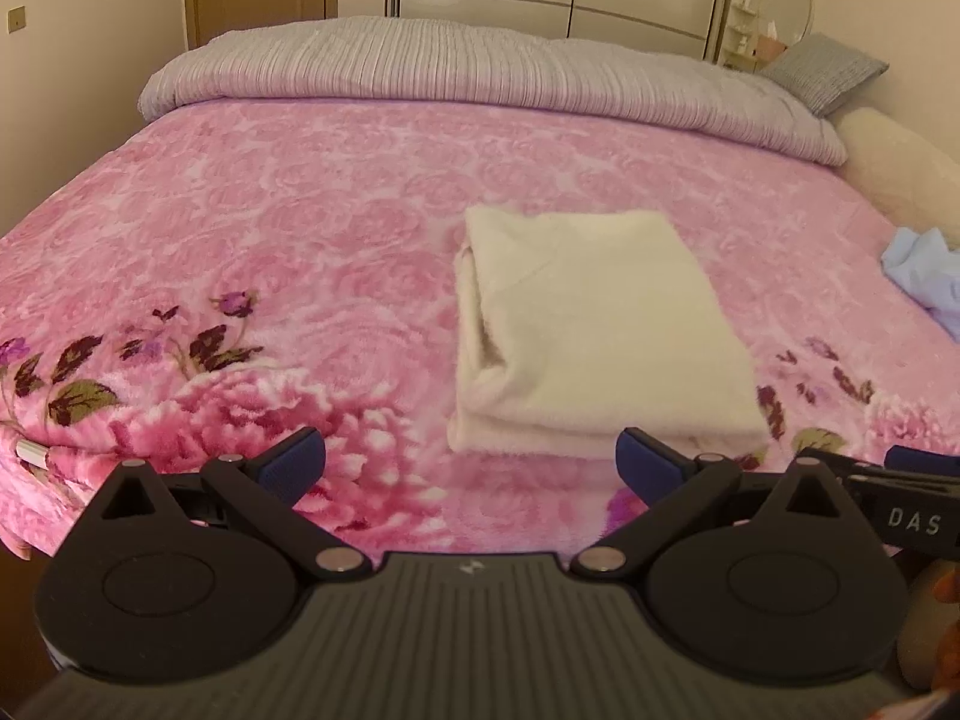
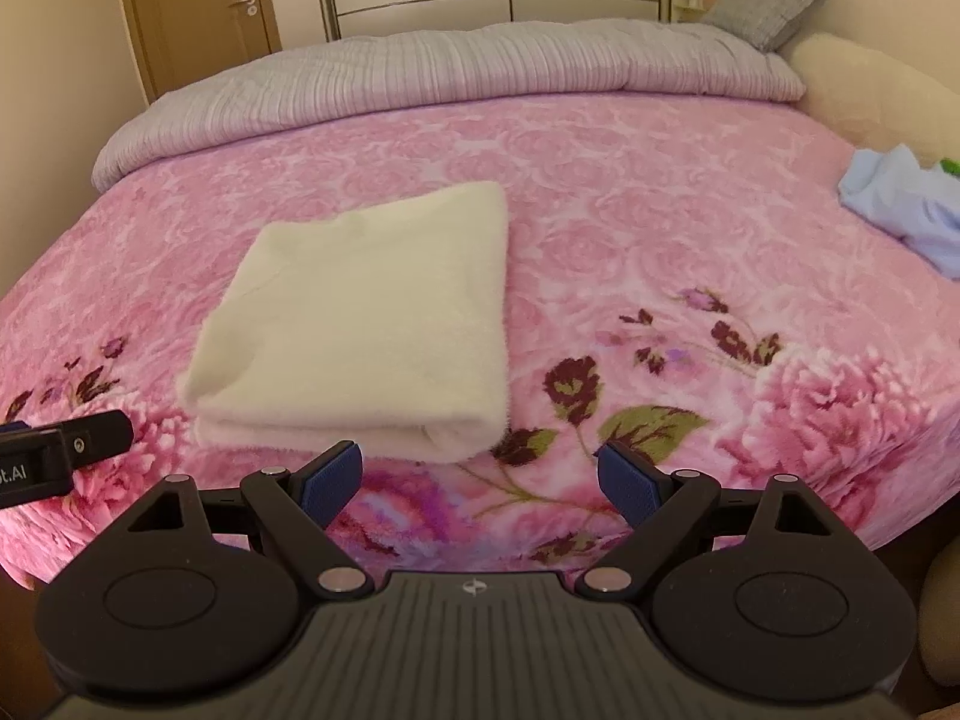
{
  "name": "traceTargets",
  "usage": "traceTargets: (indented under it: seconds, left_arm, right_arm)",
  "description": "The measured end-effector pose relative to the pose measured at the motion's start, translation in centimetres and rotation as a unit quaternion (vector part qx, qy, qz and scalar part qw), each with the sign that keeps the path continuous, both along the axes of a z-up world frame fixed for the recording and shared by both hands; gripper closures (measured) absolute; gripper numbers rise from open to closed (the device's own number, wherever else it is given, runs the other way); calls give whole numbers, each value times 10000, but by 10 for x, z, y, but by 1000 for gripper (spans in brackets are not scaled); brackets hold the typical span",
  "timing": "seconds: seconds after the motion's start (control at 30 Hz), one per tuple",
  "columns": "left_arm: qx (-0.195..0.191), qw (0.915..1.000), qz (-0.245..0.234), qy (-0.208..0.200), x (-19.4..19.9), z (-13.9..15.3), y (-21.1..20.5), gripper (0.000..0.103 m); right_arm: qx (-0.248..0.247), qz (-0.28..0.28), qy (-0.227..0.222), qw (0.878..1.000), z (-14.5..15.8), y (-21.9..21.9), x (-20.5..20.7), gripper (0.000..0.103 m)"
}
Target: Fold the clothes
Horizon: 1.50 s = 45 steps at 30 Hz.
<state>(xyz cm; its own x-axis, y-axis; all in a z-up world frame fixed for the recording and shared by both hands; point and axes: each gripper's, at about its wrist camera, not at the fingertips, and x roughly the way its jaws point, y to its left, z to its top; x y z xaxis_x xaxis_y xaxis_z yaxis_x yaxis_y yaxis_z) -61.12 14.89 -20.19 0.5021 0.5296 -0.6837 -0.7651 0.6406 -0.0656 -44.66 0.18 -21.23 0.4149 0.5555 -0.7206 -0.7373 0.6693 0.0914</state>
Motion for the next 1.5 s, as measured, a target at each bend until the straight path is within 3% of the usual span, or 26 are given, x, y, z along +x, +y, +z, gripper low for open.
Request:
traceTargets:
  seconds: [0.3,0.7,1.07,1.3,1.37,1.5]
  left_arm:
    - [-25,9995,-75,-301,-11,9,-2,1]
    - [-86,9996,-19,-268,-12,6,3,1]
    - [-764,9954,-201,-537,-4,-18,34,1]
    - [-1540,9809,94,-1187,-15,-42,94,1]
    - [-1741,9750,102,-1376,-15,-49,110,1]
    - [-2161,9615,56,-1694,-4,-67,139,1]
  right_arm:
    - [39,35,-131,9999,10,-3,-8,15]
    - [44,74,19,10000,2,1,-1,15]
    - [-131,-92,253,9996,-18,5,23,14]
    - [642,-368,1178,9903,-36,-7,74,14]
    - [1053,-399,1565,9812,-40,-10,89,14]
    - [1777,-488,2520,9500,-59,-10,118,14]
